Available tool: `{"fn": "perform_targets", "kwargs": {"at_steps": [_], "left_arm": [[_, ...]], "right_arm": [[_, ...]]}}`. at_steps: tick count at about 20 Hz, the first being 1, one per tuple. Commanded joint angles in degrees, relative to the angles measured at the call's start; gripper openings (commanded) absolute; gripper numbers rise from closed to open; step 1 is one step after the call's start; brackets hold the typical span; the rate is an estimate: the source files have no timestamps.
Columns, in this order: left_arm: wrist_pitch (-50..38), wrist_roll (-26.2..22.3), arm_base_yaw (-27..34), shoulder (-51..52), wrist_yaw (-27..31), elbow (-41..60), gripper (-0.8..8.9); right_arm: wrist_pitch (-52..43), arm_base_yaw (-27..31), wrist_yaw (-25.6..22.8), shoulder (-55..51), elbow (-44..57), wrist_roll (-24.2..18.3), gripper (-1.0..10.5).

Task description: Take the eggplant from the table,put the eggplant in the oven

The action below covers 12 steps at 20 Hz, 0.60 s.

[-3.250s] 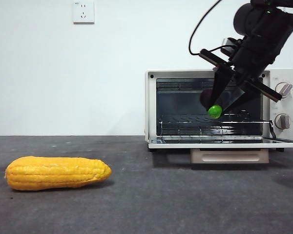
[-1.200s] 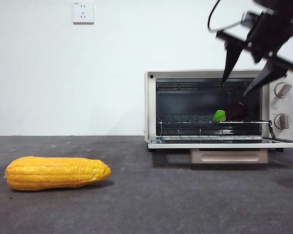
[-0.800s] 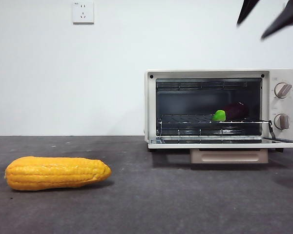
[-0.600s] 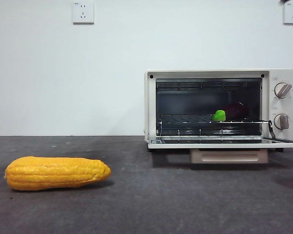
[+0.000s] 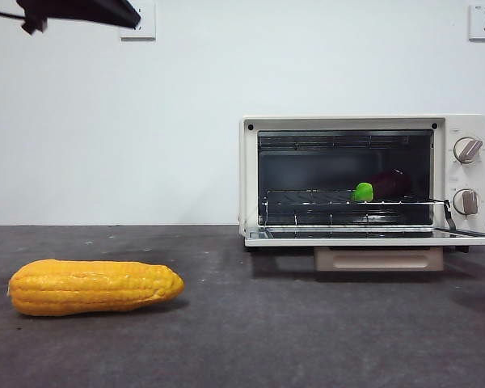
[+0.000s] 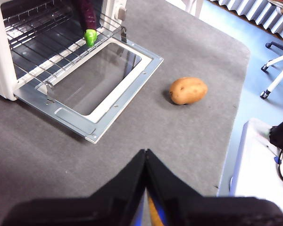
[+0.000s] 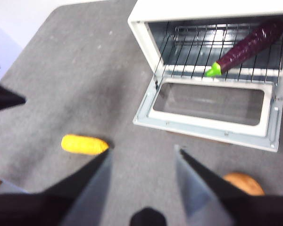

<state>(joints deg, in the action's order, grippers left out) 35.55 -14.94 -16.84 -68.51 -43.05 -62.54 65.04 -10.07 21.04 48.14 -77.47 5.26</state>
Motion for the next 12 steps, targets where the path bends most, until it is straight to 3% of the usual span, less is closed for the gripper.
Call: {"fn": "perform_targets", "kwargs": {"at_steps": [1, 7, 12], "left_arm": [[-1.77, 0.00, -0.13, -1.05, -0.22, 0.04, -0.05], [-6.25, 1.73, -0.13, -3.26, 0.00, 0.04, -0.05], [-9.55, 2.99, -0.15, -6.78, 4.13, 0.04, -0.06]], "right_arm": [[2.62, -0.11, 0.17, -1.57, -0.07, -2.97, -0.1], [7.23, -0.11, 0.24, -3.96, -0.07, -3.61, -0.1], [11.23, -0.11, 0.24, -6.67, -0.07, -4.04, -0.1]]}}
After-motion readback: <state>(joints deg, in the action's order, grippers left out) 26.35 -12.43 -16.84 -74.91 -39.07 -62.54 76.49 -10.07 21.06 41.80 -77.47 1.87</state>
